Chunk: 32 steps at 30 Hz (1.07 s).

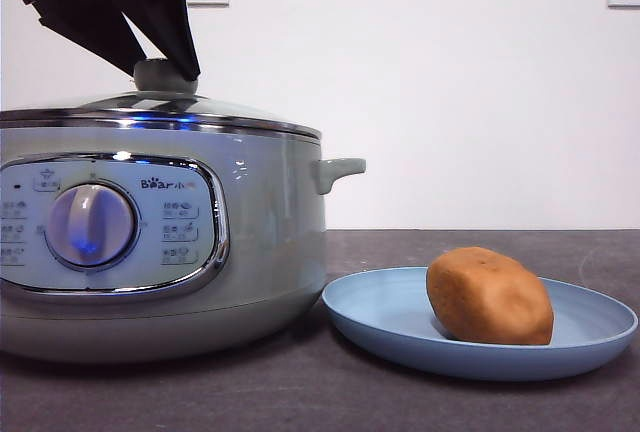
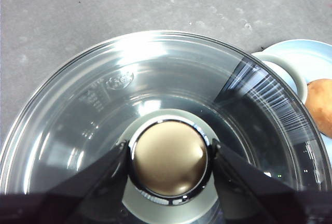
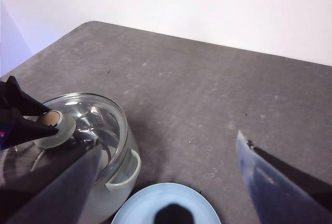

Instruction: Take the potato out from the steamer,put the potato on the plate,close the lid

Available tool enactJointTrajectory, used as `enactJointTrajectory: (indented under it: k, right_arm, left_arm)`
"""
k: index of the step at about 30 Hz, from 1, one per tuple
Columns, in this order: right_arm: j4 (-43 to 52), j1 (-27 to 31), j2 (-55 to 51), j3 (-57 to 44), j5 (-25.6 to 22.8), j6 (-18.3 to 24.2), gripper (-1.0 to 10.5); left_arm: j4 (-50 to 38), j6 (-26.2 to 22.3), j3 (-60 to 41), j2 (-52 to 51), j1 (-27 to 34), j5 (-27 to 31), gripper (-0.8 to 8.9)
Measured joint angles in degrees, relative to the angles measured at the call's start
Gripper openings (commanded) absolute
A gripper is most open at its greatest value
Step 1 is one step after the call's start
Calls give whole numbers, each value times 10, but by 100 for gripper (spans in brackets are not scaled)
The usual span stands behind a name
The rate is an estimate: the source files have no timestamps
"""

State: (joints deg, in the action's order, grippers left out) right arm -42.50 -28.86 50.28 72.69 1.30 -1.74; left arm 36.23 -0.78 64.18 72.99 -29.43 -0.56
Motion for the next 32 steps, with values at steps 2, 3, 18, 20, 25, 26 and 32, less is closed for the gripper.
enactJointTrajectory:
  k: [2,3,18,20,25,26,32]
  right_arm:
    - [0,0,0,0,0,0,437]
    - [-1,0,0,0,0,0,438]
    - [-3,0,0,0,0,0,437]
    - [-3,0,0,0,0,0,437]
    - [10,0,0,0,1,0,437]
    - [12,0,0,0,2,0,437]
    - [19,0,0,0,2,0,437]
  left_arm:
    - [-3,1,-2,-2,0,0,411]
    - [-4,2,-2,-2,0,0,409]
    - [34,8,153,-2,0,2,409]
    - [49,7,186,-2,0,2,409]
    - [56,0,258,-27,0,2,409]
    - [56,-1,268,-35,0,2,409]
    - [45,-2,281,-113,0,2,408]
